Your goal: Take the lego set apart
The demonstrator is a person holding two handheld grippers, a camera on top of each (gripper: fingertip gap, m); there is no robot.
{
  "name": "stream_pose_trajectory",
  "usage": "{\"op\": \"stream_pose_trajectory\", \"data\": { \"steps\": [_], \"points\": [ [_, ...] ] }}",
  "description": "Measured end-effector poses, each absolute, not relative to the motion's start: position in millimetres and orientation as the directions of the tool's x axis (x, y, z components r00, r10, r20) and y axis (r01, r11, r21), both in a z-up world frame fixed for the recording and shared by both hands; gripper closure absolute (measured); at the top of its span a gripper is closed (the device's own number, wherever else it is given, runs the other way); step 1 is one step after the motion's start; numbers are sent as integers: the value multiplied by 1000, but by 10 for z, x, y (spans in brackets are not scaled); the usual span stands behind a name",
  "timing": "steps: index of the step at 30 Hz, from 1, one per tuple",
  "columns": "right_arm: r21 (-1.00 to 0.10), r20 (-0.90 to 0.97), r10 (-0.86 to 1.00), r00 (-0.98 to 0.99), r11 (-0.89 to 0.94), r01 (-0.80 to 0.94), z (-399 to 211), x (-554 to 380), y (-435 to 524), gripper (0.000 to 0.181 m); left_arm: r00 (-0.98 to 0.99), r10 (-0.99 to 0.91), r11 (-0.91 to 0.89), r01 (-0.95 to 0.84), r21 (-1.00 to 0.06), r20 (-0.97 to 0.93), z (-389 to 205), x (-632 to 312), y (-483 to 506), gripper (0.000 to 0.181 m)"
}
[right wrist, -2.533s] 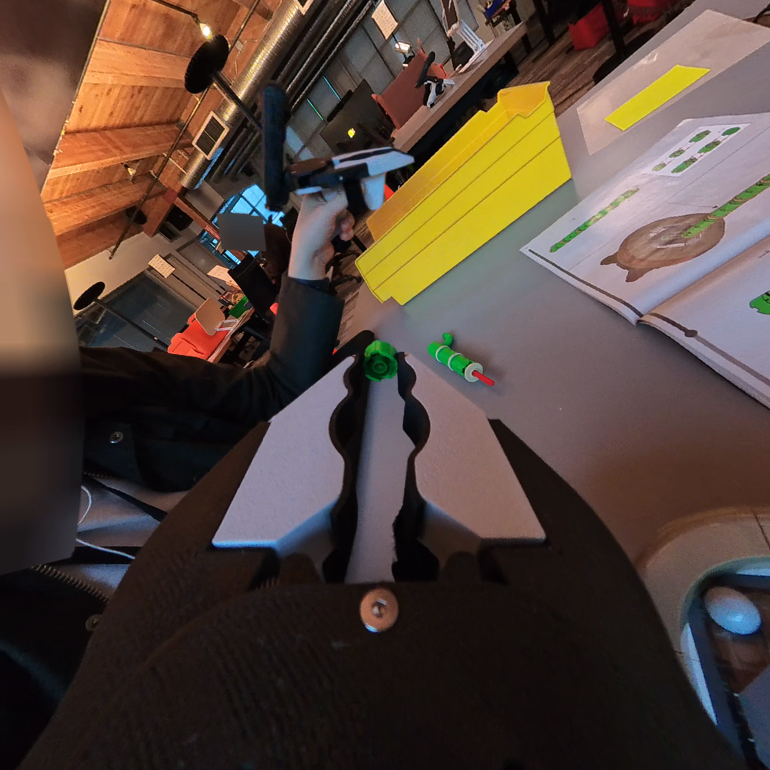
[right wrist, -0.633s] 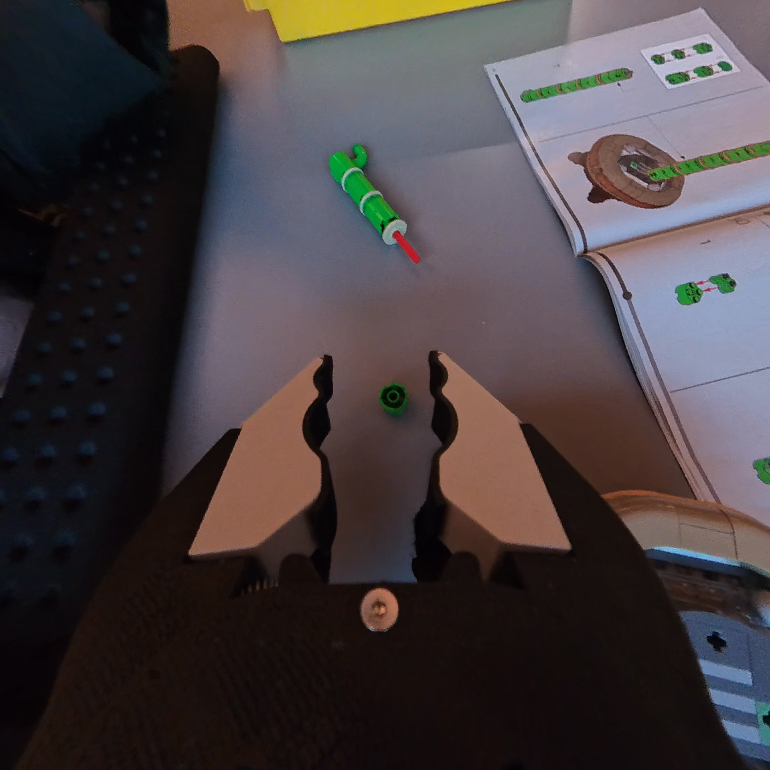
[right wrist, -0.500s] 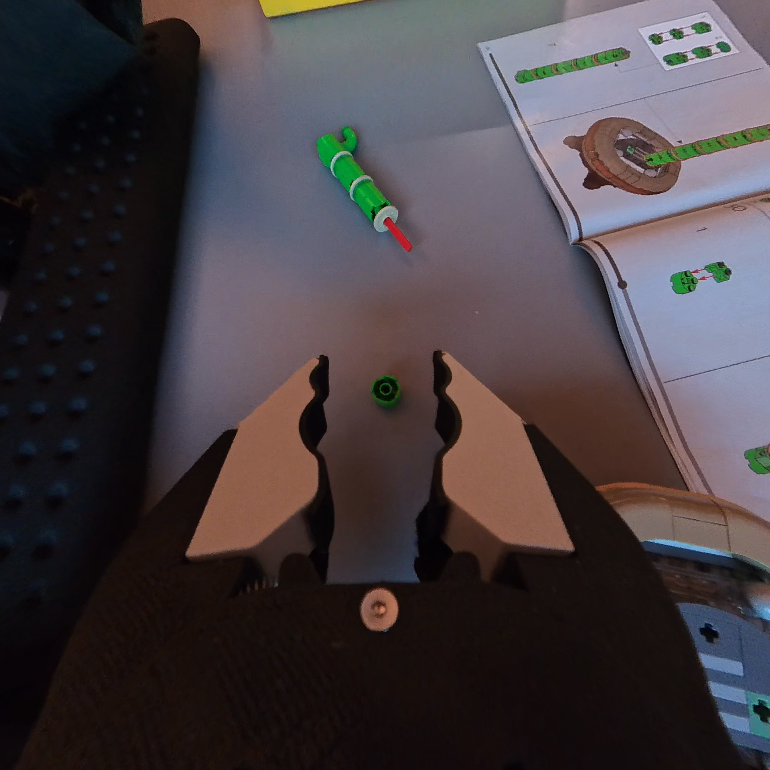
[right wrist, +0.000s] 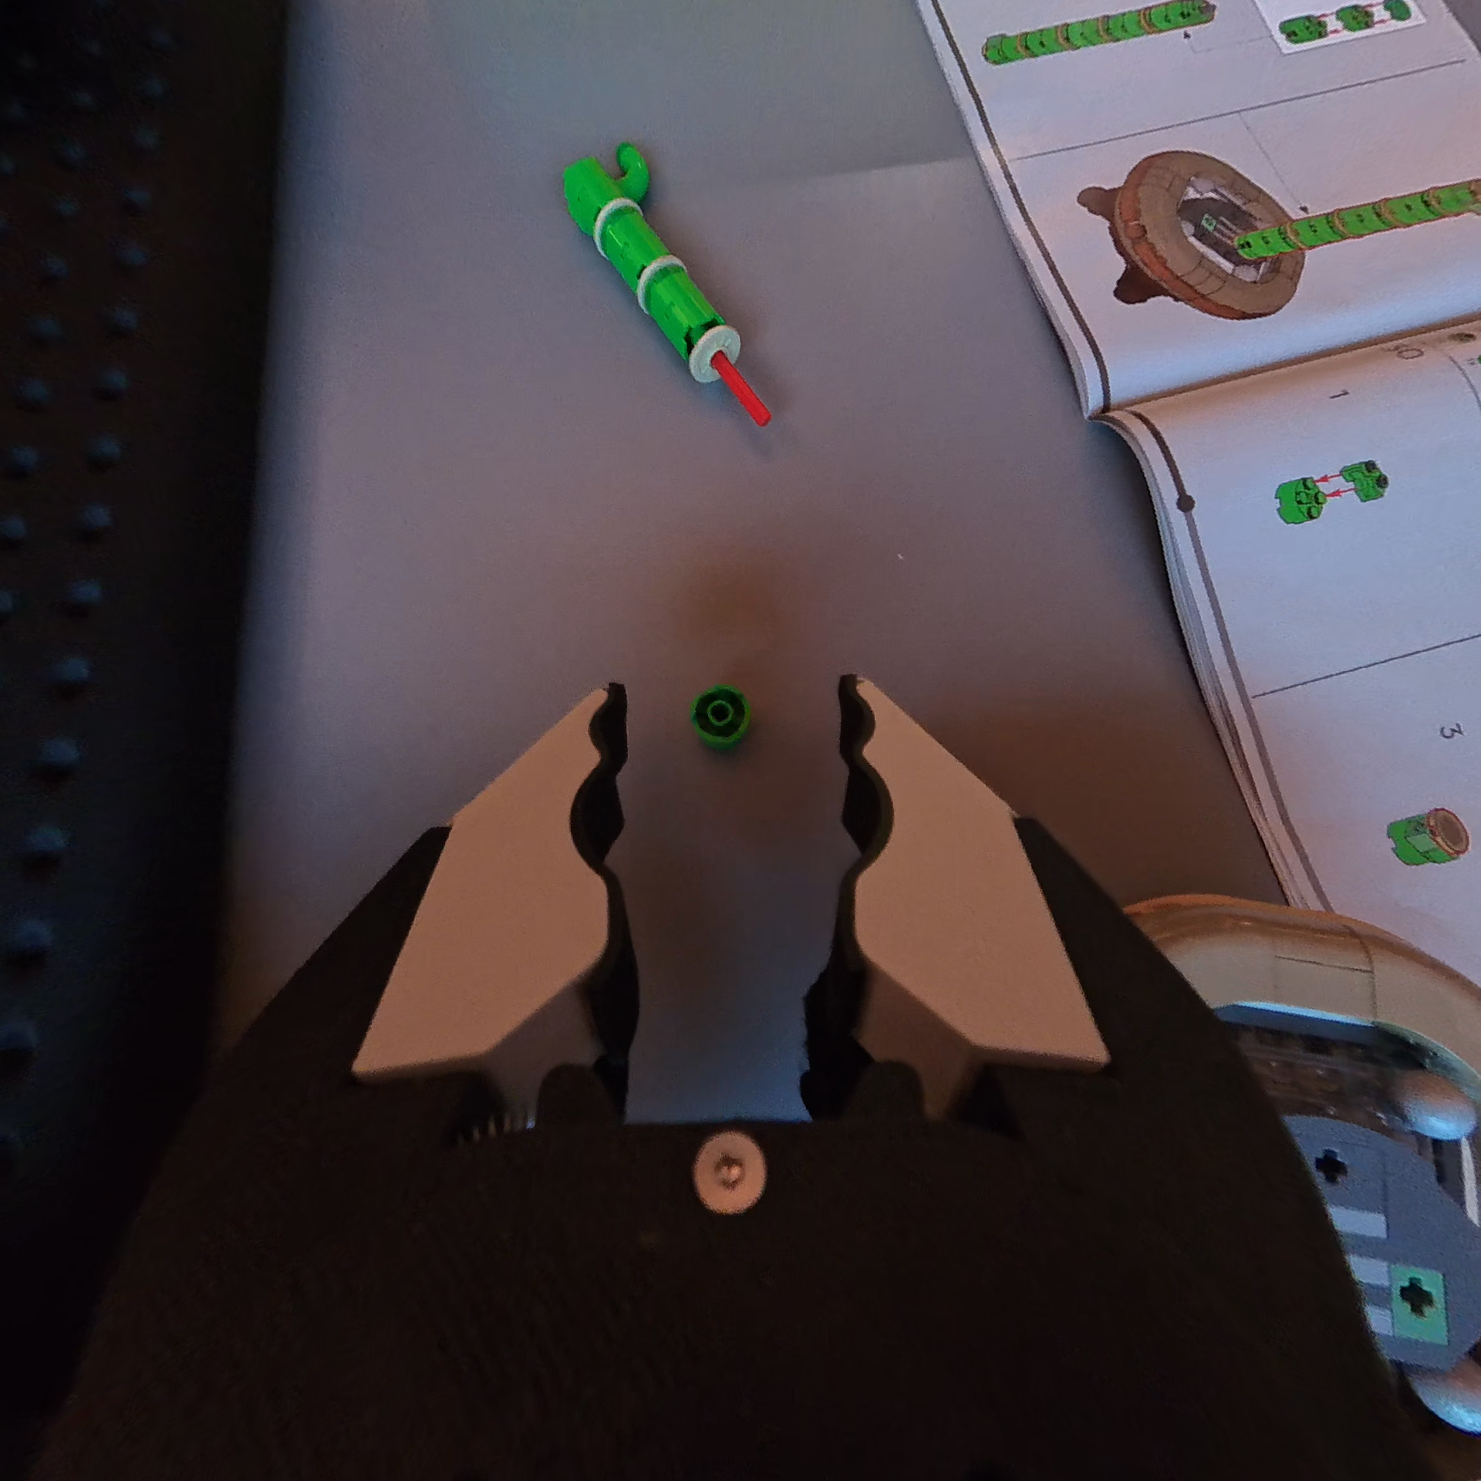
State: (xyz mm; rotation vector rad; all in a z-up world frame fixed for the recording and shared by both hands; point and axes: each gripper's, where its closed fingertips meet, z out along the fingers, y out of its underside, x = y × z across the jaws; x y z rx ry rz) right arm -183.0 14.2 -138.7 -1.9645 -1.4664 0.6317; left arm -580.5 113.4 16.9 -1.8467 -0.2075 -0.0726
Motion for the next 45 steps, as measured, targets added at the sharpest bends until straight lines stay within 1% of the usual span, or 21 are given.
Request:
{"op": "stream_pose_trajectory", "data": {
  "steps": [1, 2, 4, 5, 7, 8, 10, 12, 14, 17, 18, 21, 23, 25, 26, 29, 30, 32, 34, 40, 45],
  "points": [
    [-707, -22, 959, 282, -214, 674, -1390, -1822, 148, 128, 985, 127, -317, 152, -936, 117, 47, -5833, 1171, 124],
    [-710, -26, 957, 288, -220, 669, -1386, -1820, 155, 126, 986, 142, -357, 138, -924, 92, -58, -5849, 1200, 114],
    [-717, -27, 955, 296, -225, 660, -1369, -1820, 173, 125, 983, 175, -382, 125, -916, 61, -137, -5889, 1236, 104],
    [-719, -25, 954, 298, -224, 658, -1363, -1815, 180, 125, 981, 191, -352, 112, -929, 45, -87, -5909, 1242, 104],
    [-719, -24, 953, 301, -226, 658, -1360, -1793, 188, 125, 981, 184, -188, 92, -978, 57, 202, -5822, 1230, 113],
    [-720, -28, 955, 296, -224, 657, -1360, -1787, 179, 125, 989, 122, -65, 91, -994, 83, 407, -5647, 1203, 120],
    [-716, -26, 960, 280, -214, 665, -1373, -1769, 156, 125, 989, -91, 156, 132, -979, 119, 777, -5091, 1077, 124],
    [-704, -17, 964, 267, -201, 681, -1398, -1756, 130, 125, 958, -280, 256, 141, -956, 66, 932, -4483, 918, 130],
    [-681, -5, 967, 255, -191, 707, -1439, -1743, 103, 129, 922, -384, 266, 63, -962, -45, 860, -3945, 830, 131],
    [-644, 11, 970, 242, -179, 744, -1507, -1753, 78, 139, 857, -492, 194, -66, -979, -155, 522, -3347, 803, 130],
    [-635, 2, 971, 239, -183, 751, -1532, -1762, 65, 143, 833, -530, 164, -87, -983, -162, 410, -3209, 792, 130],
    [-625, -24, 974, 227, -192, 757, -1569, -1804, 38, 168, 758, -640, 71, -104, -992, -126, 144, -2918, 736, 133],
    [-633, -28, 974, 223, -190, 751, -1543, -1843, 29, 168, 674, -729, 29, -137, -990, -115, -5, -2741, 646, 135],
    [-671, -30, 966, 258, -211, 710, -1452, -1894, 82, 168, 515, -844, 61, -189, -980, -152, -106, -2529, 421, 136],
    [-711, -82, 964, 252, -233, 663, -1357, -1954, 50, 168, 470, -863, 95, -209, -973, -185, -125, -2479, 342, 132],
    [-830, -321, 931, 173, -365, 422, -885, -2140, -78, 168, 354, -884, 243, -211, -947, -306, -90, -2367, 85, 136],
    [-842, -420, 902, 105, -430, 325, -690, -2181, -139, 169, 315, -889, 277, -206, -938, -332, -93, -2332, -3, 140],
    [-805, -581, 812, -58, -564, 184, -358, -2195, -251, 169, 245, -900, 321, -190, -928, -361, -107, -2254, -166, 142],
    [-773, -635, 756, -160, -623, 125, -187, -2170, -299, 169, 193, -909, 338, -178, -924, -369, -136, -2185, -289, 141],
    [-733, -669, 692, -272, -675, 85, -2, -2151, -378, 170, 172, -920, 328, -152, -933, -351, -142, -2121, -372, 143],
    [-686, -709, 636, -305, -722, 90, -6, -2186, -377, 169, 207, -895, 381, -100, -919, -394, -22, -2125, -408, 152]
  ]
}}
